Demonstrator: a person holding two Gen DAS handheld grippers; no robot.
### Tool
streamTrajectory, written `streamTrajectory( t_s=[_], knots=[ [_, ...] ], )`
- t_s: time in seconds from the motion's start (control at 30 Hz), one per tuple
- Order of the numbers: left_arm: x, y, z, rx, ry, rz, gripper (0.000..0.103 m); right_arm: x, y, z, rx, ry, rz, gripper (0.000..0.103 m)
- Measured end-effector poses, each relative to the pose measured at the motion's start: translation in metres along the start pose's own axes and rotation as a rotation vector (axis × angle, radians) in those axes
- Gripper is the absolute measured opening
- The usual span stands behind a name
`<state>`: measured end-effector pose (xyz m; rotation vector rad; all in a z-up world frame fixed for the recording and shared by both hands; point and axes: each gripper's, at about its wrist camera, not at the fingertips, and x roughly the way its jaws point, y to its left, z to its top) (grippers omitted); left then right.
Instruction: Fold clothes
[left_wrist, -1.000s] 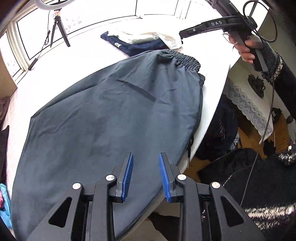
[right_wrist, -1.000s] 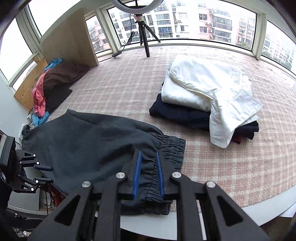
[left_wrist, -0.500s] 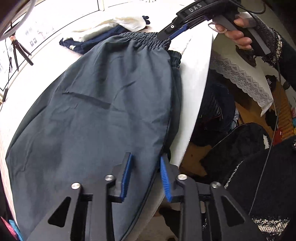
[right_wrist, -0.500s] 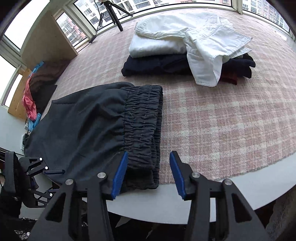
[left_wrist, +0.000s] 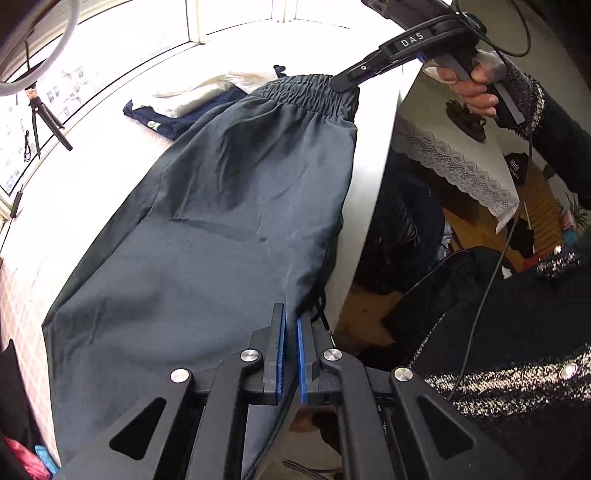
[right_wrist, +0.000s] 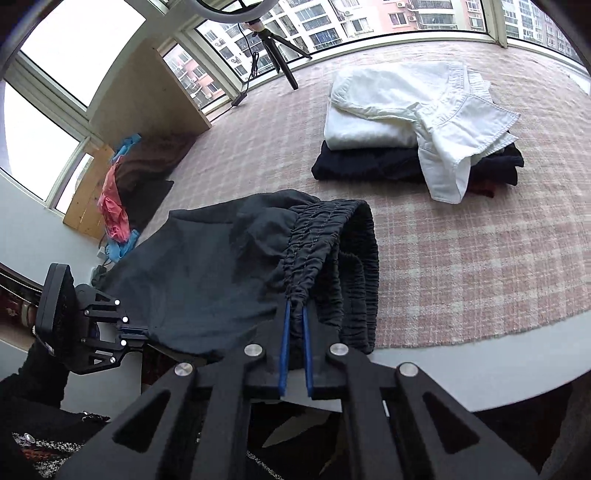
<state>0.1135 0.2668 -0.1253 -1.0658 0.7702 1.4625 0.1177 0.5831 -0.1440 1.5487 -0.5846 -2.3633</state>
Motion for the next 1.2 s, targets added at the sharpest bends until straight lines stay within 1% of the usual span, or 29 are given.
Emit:
streamTrajectory(
  t_s=[0.07, 0.13, 0.17, 0.2, 0.23, 0.4, 0.53, 0.63, 0.73, 0.77, 0.8, 0.87, 0.9, 0.93, 1.0, 1.07, 1.1, 1.13, 1.17, 1.2],
  knots=[
    [0.024, -0.002, -0.005, -0.004, 0.041, -0.026, 0.011, 0.014, -0.011, -0.013, 0.027, 0.036, -0.027, 0.006],
    [0.051, -0.002, -0.008, -0.017, 0.093, -0.035, 0.012, 0.042, -0.021, -0.022, 0.027, 0.096, -0.068, 0.007],
    [0.055, -0.002, -0.009, -0.023, 0.096, -0.034, 0.012, 0.048, -0.023, -0.022, 0.031, 0.112, -0.074, 0.008],
    [0.056, -0.002, -0.010, -0.029, 0.093, -0.031, 0.011, 0.052, -0.025, -0.021, 0.037, 0.121, -0.080, 0.008],
    [0.058, -0.002, -0.011, -0.035, 0.090, -0.029, 0.020, 0.055, -0.027, -0.020, 0.044, 0.131, -0.086, 0.011],
    [0.066, -0.001, -0.017, -0.065, 0.074, -0.017, 0.019, 0.071, 0.003, 0.013, -0.086, 0.090, -0.125, 0.012],
    [0.071, -0.002, -0.021, -0.089, 0.062, -0.011, 0.022, 0.084, 0.029, 0.039, -0.196, 0.054, -0.157, 0.012],
    [0.070, -0.002, -0.018, -0.106, 0.060, -0.014, 0.023, 0.094, 0.048, 0.059, -0.278, 0.026, -0.180, 0.012],
    [0.059, -0.004, -0.021, -0.116, 0.080, 0.005, 0.023, 0.111, 0.027, 0.061, -0.242, 0.062, -0.201, 0.000],
    [0.048, -0.003, -0.023, -0.128, 0.067, 0.009, 0.023, 0.116, 0.019, 0.062, -0.226, 0.076, -0.207, 0.000],
    [0.034, 0.000, -0.028, -0.148, 0.047, 0.009, 0.023, 0.113, 0.019, 0.061, -0.227, 0.069, -0.221, 0.000],
    [0.002, 0.014, -0.038, -0.205, -0.006, 0.035, 0.029, 0.102, 0.026, 0.059, -0.241, 0.043, -0.252, 0.001],
    [-0.010, 0.026, -0.044, -0.240, -0.027, 0.072, 0.037, 0.095, 0.034, 0.058, -0.270, 0.021, -0.267, 0.003],
    [-0.021, 0.039, -0.050, -0.276, -0.048, 0.113, 0.040, 0.089, 0.043, 0.054, -0.306, 0.009, -0.264, 0.005],
    [-0.026, 0.066, -0.064, -0.351, -0.037, 0.186, 0.040, 0.085, 0.058, 0.045, -0.355, 0.011, -0.241, 0.005],
    [-0.021, 0.092, -0.078, -0.394, 0.009, 0.240, 0.040, 0.093, 0.063, 0.034, -0.370, 0.050, -0.224, 0.005],
    [-0.019, 0.103, -0.085, -0.410, 0.036, 0.256, 0.040, 0.102, 0.059, 0.029, -0.377, 0.080, -0.243, 0.005],
    [-0.021, 0.117, -0.091, -0.426, 0.045, 0.263, 0.040, 0.111, 0.053, 0.023, -0.373, 0.113, -0.276, 0.005],
    [-0.025, 0.131, -0.098, -0.442, 0.050, 0.268, 0.040, 0.115, 0.045, 0.021, -0.353, 0.128, -0.274, 0.005],
    [-0.032, 0.143, -0.101, -0.447, 0.038, 0.272, 0.040, 0.117, 0.037, 0.019, -0.329, 0.138, -0.259, 0.005]
  ],
)
